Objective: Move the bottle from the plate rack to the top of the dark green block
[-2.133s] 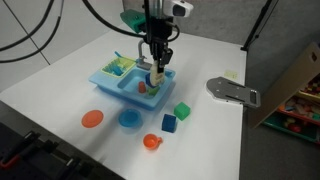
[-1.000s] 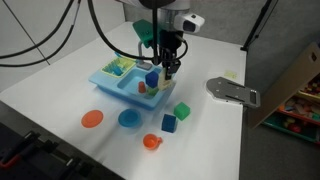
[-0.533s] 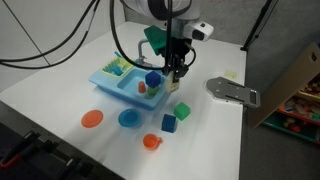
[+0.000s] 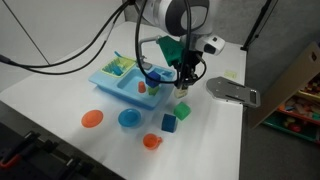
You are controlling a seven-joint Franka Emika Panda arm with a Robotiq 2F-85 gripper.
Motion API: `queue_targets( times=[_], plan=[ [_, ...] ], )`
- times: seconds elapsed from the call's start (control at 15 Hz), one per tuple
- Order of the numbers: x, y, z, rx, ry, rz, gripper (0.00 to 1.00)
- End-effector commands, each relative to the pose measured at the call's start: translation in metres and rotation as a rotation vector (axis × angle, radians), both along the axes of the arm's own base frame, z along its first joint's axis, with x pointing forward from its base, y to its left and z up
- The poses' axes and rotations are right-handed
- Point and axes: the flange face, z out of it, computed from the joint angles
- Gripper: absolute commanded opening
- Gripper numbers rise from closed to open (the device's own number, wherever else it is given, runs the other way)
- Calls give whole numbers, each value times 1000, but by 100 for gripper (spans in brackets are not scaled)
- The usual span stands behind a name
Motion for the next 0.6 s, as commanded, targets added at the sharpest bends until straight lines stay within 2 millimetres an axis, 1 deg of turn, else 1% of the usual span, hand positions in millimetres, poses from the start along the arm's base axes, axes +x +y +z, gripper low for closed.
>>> queue_targets(
  times=[0.0, 0.27, 0.53],
  plan=[
    [4, -21, -14, 5, 6, -30, 9],
    [-1, -36, -30, 26, 12, -54, 9],
    [-4, -39, -41, 56, 10, -78, 9]
  ],
)
